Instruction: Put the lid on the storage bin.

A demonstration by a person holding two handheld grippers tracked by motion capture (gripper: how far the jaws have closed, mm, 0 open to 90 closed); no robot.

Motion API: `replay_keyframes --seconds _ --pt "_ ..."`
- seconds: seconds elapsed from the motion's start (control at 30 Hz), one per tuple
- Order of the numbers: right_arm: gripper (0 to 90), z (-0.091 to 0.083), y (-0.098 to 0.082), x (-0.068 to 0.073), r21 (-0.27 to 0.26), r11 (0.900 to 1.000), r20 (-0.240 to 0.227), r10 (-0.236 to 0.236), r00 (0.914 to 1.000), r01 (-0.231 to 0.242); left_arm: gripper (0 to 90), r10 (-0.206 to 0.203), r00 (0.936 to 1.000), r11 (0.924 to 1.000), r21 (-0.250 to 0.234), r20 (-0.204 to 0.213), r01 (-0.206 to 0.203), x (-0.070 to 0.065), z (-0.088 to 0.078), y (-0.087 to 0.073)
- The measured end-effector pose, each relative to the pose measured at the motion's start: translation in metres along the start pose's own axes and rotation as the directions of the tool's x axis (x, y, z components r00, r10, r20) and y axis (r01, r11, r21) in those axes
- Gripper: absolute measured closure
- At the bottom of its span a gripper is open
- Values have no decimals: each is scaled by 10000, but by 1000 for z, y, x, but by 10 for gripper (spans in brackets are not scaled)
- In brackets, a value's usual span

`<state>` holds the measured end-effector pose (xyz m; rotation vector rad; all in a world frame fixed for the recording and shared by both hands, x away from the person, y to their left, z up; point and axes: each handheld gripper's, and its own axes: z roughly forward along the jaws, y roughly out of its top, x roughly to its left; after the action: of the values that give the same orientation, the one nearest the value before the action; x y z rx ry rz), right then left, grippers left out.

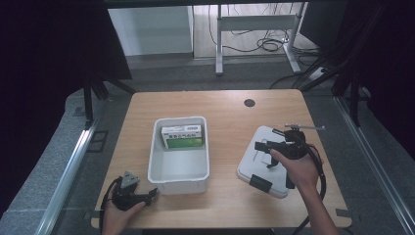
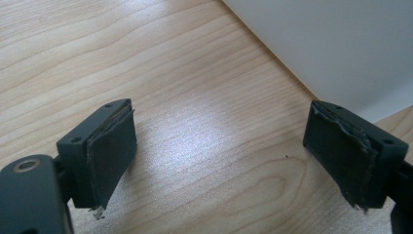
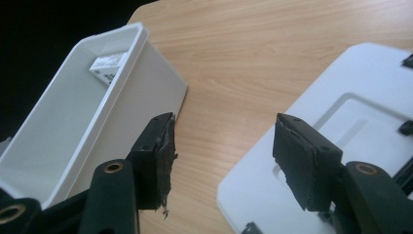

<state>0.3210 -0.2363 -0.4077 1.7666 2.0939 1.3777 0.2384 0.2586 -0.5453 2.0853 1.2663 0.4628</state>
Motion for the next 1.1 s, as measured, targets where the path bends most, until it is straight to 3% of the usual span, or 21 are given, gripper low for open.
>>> replay_keyframes --seconds 0.33,0.57,0.9,1.1 --pt "415 -3 19 -6 -295 9996 522 7 9986 8 121 3 10000 10000 2 -2 -3 0 0 0" --pt "419 -5 20 -22 -267 9991 931 344 9951 -320 121 -36 10000 10000 0 9 36 0 0 0" --pt "427 -9 18 -38 -253 9971 1489 750 9860 -720 121 -34 10000 10000 3 11 34 0 0 0" --pt "433 -8 16 -48 -117 9941 1901 1078 9758 -1076 121 -32 10000 10000 2 11 32 0 0 0"
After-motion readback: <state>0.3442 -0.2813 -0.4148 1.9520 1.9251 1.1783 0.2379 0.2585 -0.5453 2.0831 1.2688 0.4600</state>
